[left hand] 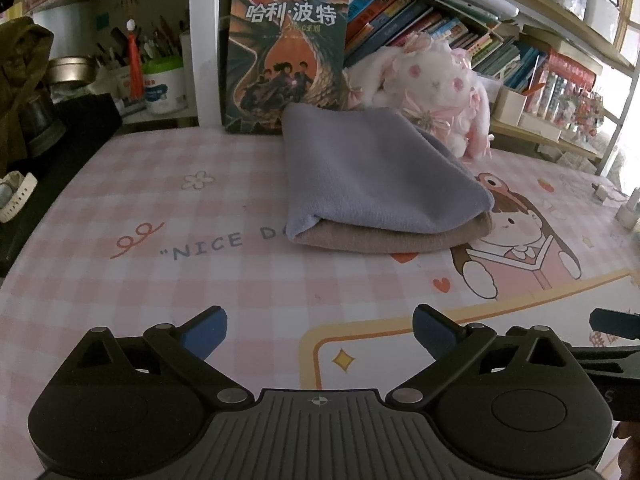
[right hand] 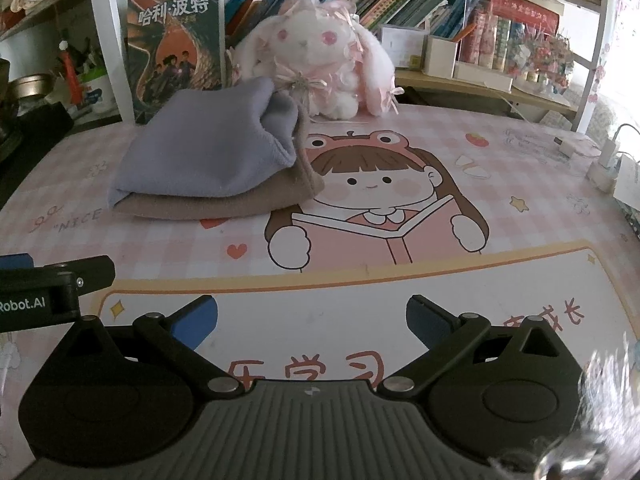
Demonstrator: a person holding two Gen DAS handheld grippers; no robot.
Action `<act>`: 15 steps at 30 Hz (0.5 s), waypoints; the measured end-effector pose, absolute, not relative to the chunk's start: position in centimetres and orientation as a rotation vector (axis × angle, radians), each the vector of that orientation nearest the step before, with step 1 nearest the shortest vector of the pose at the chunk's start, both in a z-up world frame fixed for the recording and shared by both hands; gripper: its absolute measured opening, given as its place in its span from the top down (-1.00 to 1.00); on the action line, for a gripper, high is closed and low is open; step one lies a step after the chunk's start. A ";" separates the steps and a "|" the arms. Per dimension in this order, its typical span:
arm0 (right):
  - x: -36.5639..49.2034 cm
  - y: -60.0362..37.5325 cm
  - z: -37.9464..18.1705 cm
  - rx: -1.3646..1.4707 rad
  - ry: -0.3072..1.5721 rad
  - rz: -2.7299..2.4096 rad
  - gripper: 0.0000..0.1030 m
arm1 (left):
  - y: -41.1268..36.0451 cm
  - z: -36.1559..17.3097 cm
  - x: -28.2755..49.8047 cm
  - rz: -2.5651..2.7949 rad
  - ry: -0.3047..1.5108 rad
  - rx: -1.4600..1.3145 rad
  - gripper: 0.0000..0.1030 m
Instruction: Fold clothes
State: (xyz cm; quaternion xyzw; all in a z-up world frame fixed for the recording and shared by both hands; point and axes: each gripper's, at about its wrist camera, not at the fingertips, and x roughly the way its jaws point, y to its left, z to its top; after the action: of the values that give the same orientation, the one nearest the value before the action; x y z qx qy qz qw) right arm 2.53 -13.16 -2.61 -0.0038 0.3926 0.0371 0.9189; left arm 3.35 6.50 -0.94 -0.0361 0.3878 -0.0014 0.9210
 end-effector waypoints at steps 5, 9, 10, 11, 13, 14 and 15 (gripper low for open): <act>2.6 -13.1 -2.7 -0.009 0.808 0.079 -0.98 | 6.5 -1.0 3.5 -0.001 0.802 -0.077 -0.95; 2.6 -13.1 -2.7 -0.009 0.808 0.078 -0.98 | 6.5 -1.0 3.6 0.001 0.805 -0.078 -0.95; 2.6 -13.1 -2.7 -0.008 0.809 0.078 -0.98 | 6.5 -1.0 3.6 0.002 0.806 -0.079 -0.95; 2.6 -13.1 -2.7 -0.008 0.809 0.078 -0.98 | 6.5 -1.0 3.6 0.004 0.807 -0.079 -0.95; 2.6 -13.1 -2.7 -0.008 0.809 0.077 -0.98 | 6.5 -1.0 3.6 0.007 0.808 -0.079 -0.95; 2.6 -13.1 -2.7 -0.008 0.810 0.077 -0.98 | 6.5 -1.1 3.6 0.009 0.809 -0.080 -0.95; 2.6 -13.1 -2.7 -0.008 0.810 0.077 -0.98 | 6.5 -1.1 3.6 0.010 0.809 -0.080 -0.95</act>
State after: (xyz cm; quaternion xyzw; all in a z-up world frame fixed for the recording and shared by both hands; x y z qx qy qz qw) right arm 2.61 -13.07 -2.66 -0.0038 0.3938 0.0376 0.9184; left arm 3.63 6.49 -1.07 -0.0390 0.3934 0.0050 0.9185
